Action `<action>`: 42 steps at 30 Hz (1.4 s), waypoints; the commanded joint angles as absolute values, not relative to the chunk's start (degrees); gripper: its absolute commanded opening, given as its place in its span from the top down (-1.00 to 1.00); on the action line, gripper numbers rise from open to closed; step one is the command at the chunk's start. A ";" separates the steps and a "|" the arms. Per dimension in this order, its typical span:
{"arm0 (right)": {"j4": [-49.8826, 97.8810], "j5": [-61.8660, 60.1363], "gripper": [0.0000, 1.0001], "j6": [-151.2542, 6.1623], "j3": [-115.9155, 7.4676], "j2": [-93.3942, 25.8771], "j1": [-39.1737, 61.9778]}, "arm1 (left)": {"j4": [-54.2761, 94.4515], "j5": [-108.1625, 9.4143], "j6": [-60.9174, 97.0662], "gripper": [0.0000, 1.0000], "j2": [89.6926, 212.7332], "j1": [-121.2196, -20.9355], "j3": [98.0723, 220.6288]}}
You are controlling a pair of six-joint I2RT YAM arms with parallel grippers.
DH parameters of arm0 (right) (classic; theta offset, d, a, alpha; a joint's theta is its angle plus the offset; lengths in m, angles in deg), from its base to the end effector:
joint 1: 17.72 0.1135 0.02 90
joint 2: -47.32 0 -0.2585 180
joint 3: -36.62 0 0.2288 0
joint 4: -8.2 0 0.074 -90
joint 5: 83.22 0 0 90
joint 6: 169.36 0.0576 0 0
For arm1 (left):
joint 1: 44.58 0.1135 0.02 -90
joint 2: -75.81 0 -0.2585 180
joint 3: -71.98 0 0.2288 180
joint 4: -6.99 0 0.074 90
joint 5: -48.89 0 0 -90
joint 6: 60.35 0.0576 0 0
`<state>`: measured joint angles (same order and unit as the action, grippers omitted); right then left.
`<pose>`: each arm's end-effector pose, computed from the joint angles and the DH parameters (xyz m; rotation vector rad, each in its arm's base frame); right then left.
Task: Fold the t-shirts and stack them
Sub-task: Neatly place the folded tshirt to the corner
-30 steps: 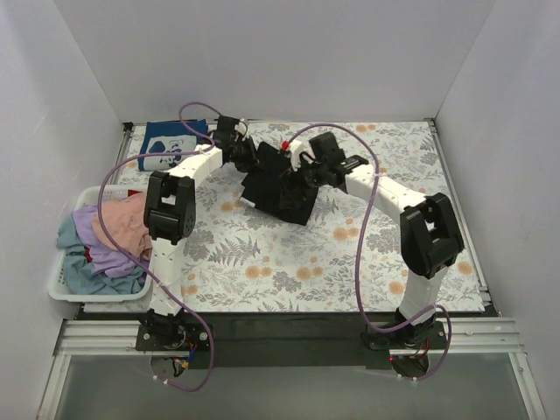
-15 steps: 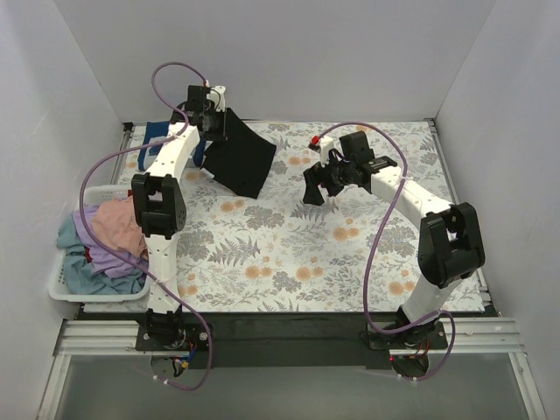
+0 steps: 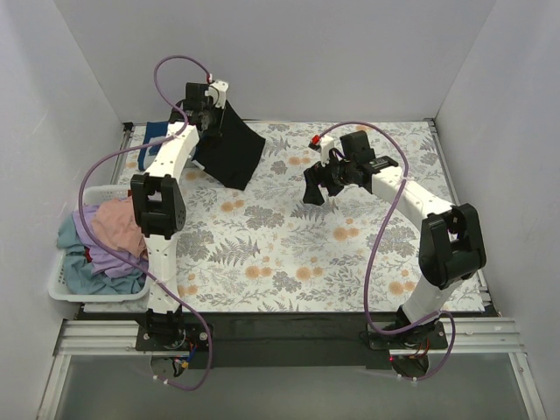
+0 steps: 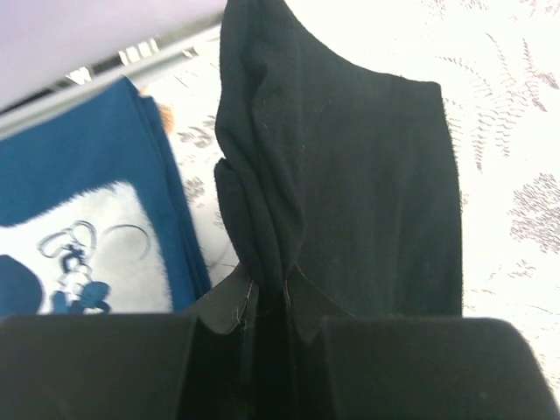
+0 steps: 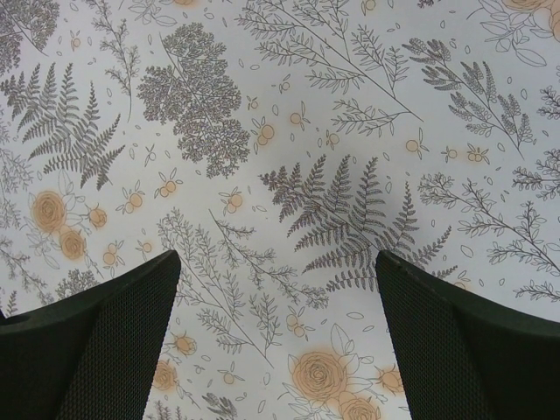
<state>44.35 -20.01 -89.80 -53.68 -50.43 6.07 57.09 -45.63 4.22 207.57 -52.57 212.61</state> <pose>0.3304 0.1740 0.2535 -0.9050 2.1379 0.6613 0.5114 -0.0764 0.2550 -0.3105 2.2982 -0.3899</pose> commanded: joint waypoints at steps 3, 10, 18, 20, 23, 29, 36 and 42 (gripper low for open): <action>44.50 -20.73 -0.96 -89.56 -52.95 -47.34 6.27 | 52.78 -43.57 7.85 1.00 200.70 -51.96 215.77; 45.02 -20.38 -0.97 -88.94 -53.12 -47.69 6.18 | 51.20 -42.26 10.31 1.00 200.96 -51.87 218.84; 45.73 -20.91 -0.97 -88.68 -54.44 -49.00 6.18 | 51.28 -41.99 11.37 1.00 199.12 -51.52 218.40; 45.99 -21.08 -0.97 -88.59 -54.79 -49.18 6.18 | 51.20 -42.17 11.46 1.00 198.51 -51.43 218.05; 46.25 -21.17 -0.97 -88.50 -55.23 -49.53 6.18 | 51.20 -42.17 11.29 1.00 198.24 -50.91 218.05; 46.34 -21.61 -0.97 -88.50 -55.32 -49.97 6.18 | 51.46 -43.04 10.93 1.00 197.36 -49.68 218.05; 46.43 -22.40 -0.97 -87.97 -56.02 -51.11 6.18 | 51.02 -43.49 11.20 1.00 196.39 -49.24 217.17; 46.43 -22.49 -0.97 -88.06 -55.67 -51.29 6.18 | 51.02 -43.31 11.11 1.00 196.39 -49.15 217.08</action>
<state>46.26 -21.08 -88.49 -53.46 -51.09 6.07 53.22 -43.07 10.41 204.07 -49.20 216.35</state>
